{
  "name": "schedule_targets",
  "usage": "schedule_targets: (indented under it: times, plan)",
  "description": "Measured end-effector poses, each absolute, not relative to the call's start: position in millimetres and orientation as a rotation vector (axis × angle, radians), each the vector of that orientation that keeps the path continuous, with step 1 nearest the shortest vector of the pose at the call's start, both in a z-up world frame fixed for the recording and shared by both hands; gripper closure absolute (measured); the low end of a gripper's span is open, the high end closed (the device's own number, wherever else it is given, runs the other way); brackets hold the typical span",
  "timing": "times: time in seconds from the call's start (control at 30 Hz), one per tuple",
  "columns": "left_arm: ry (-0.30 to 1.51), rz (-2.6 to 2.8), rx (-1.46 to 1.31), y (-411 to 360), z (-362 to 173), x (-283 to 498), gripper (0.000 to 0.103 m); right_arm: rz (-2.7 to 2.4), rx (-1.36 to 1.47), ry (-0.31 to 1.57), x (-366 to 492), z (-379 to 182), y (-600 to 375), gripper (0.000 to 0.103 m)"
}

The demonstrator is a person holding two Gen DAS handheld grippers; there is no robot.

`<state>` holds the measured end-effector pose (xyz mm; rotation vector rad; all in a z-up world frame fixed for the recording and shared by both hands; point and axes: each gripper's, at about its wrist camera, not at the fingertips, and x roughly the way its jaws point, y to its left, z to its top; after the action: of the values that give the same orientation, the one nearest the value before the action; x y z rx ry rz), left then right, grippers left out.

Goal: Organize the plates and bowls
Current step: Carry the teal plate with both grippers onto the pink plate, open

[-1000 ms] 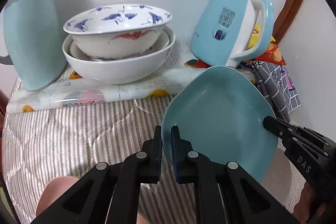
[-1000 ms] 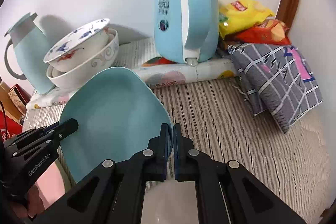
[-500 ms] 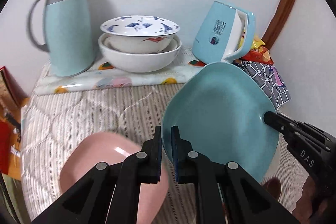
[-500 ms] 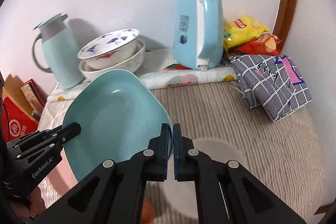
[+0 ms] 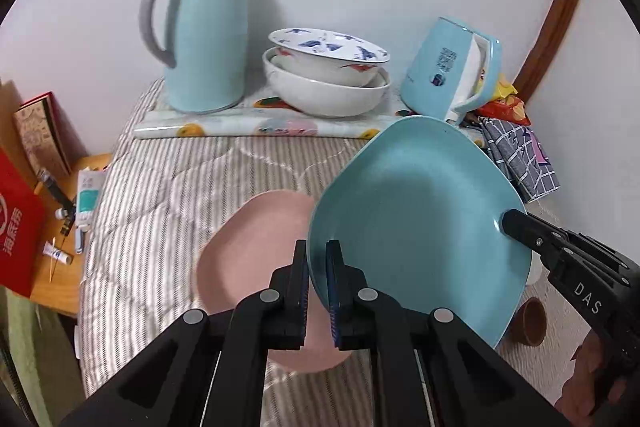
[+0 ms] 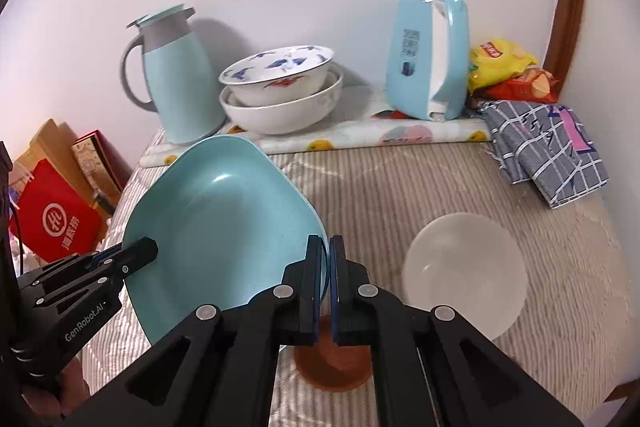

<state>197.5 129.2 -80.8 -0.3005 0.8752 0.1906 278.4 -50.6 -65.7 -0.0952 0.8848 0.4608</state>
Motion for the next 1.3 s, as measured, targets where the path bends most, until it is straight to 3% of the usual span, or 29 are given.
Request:
schedule_targets:
  times: [1.3]
  plan:
    - [0.982, 0.252, -0.387, 192.6, -140.0, 193.8, 0.094, 0.513, -0.152, 1.000, 288.1, -127.6, 19.8, 0.098]
